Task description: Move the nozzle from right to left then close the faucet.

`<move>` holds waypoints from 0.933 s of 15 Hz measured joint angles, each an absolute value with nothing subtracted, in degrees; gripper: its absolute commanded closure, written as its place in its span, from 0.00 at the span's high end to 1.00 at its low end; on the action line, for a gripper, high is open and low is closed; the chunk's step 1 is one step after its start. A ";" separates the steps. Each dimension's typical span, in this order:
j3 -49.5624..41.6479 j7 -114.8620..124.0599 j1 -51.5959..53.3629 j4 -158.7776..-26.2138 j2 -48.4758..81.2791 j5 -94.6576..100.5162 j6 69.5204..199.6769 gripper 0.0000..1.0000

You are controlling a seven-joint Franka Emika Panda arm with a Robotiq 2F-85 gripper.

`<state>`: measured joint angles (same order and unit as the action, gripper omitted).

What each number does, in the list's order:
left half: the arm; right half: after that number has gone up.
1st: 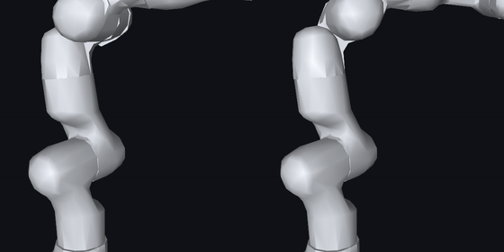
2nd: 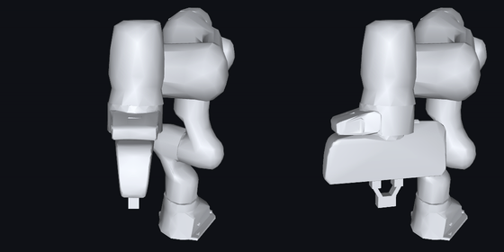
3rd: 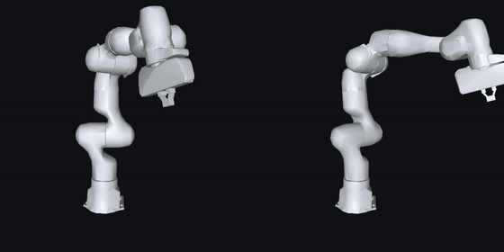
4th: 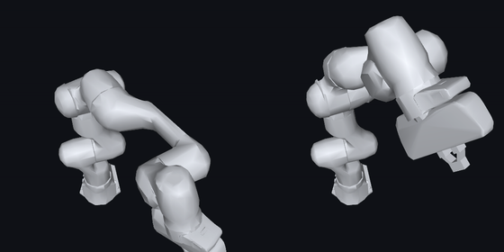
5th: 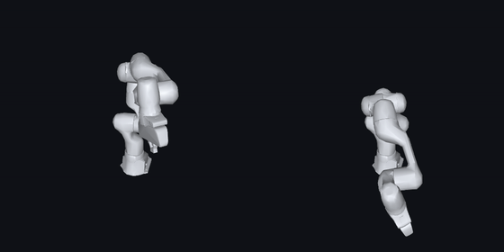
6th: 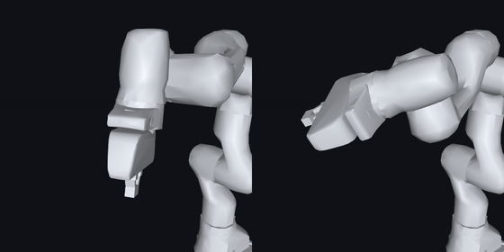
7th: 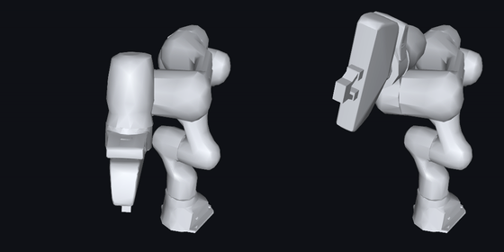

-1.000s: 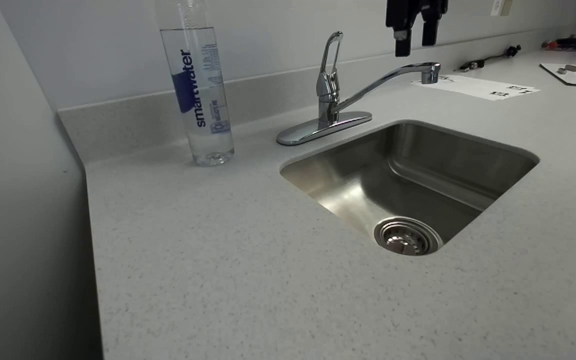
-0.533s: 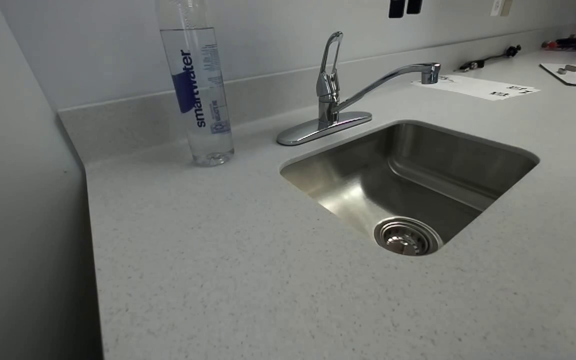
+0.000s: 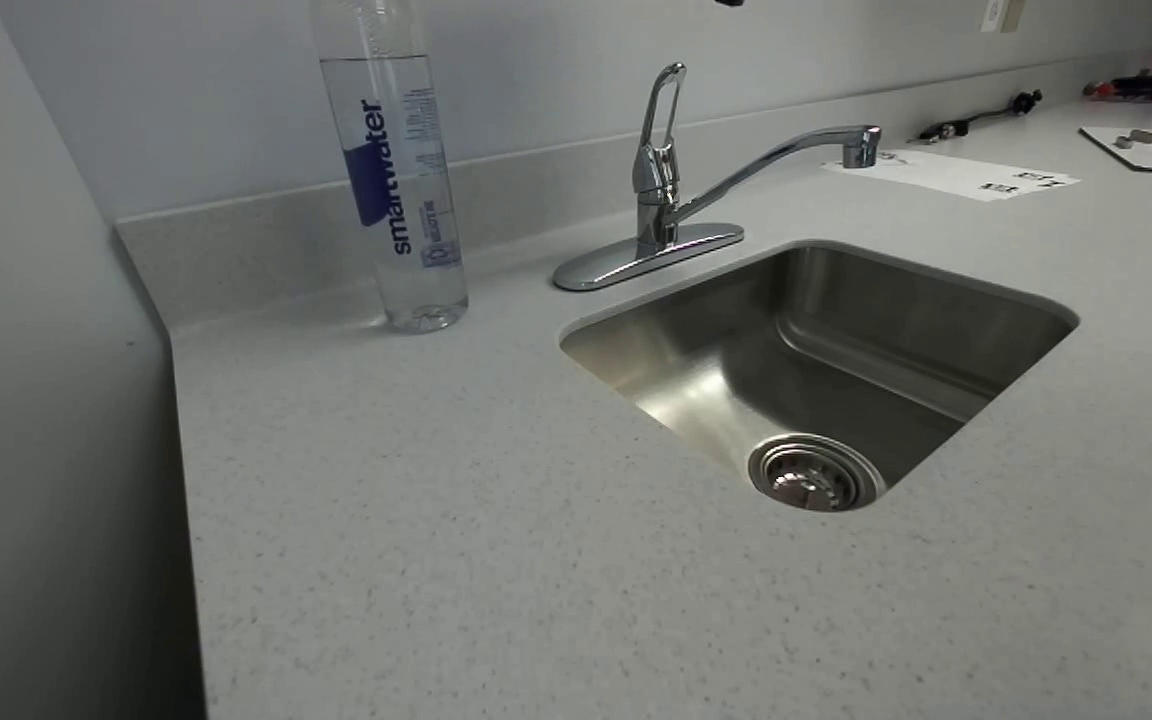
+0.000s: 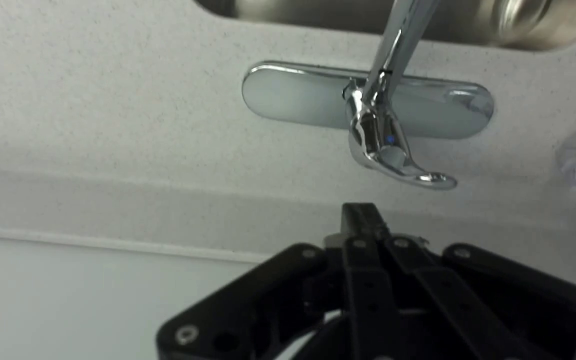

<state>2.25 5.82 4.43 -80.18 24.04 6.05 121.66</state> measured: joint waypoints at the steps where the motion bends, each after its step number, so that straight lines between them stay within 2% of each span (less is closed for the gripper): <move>1: 2.25 5.96 4.66 -80.39 24.39 6.06 124.16 0.00; 7: 2.25 6.04 5.89 -83.03 26.53 6.29 134.19 0.00; 14: 2.25 5.97 7.13 -85.73 27.97 6.39 139.12 0.00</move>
<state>2.25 5.97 7.13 -85.73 27.97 6.39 139.12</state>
